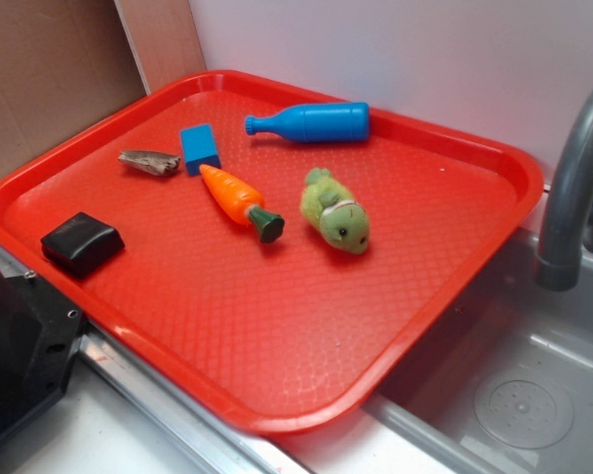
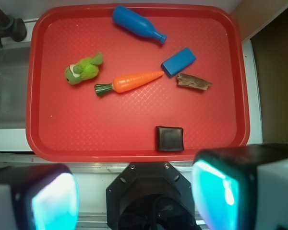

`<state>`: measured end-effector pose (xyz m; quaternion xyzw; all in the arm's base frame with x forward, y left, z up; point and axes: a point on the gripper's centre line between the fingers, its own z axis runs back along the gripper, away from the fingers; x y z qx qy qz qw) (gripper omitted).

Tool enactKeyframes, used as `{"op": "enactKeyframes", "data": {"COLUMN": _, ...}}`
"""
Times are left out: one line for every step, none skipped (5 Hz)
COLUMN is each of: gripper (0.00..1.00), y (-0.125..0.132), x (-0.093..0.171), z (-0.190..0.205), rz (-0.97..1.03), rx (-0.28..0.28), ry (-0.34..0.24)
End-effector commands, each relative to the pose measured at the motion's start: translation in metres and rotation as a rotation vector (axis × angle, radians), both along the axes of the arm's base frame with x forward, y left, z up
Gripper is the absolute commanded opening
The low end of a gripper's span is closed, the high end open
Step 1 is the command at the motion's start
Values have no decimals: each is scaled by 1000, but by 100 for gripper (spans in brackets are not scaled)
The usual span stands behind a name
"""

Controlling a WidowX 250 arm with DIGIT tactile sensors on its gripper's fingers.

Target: Grab the green animal.

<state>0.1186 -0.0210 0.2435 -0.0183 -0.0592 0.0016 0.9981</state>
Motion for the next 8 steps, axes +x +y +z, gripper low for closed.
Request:
{"op": "enactKeyframes", "data": {"gripper": 100, "y": 0, "x": 0, "z": 0, "rz": 0, "rx": 0, "ry": 0}}
{"op": "enactKeyframes", "data": {"gripper": 100, "y": -38, "x": 38, "z": -50, "rz": 247, "rx": -77, "ry": -79}}
{"op": "enactKeyframes", "data": {"gripper": 100, "y": -54, "x": 61, "z": -71, "rz": 477, "rx": -106, "ry": 66}}
{"op": "enactKeyframes", "data": {"gripper": 100, "y": -54, "x": 61, "z": -71, "rz": 477, "rx": -106, "ry": 66}}
{"op": "enactKeyframes", "data": {"gripper": 100, "y": -54, "x": 61, "z": -71, "rz": 477, "rx": -106, "ry": 66}}
{"op": "enactKeyframes", "data": {"gripper": 100, "y": -54, "x": 61, "z": -71, "rz": 477, "rx": -106, "ry": 66}}
{"op": "enactKeyframes", "data": {"gripper": 100, "y": -55, "x": 86, "z": -99, "rz": 630, "rx": -140, "ry": -4}}
{"op": "enactKeyframes", "data": {"gripper": 100, "y": -66, "x": 114, "z": -126, "rz": 611, "rx": -137, "ry": 16}}
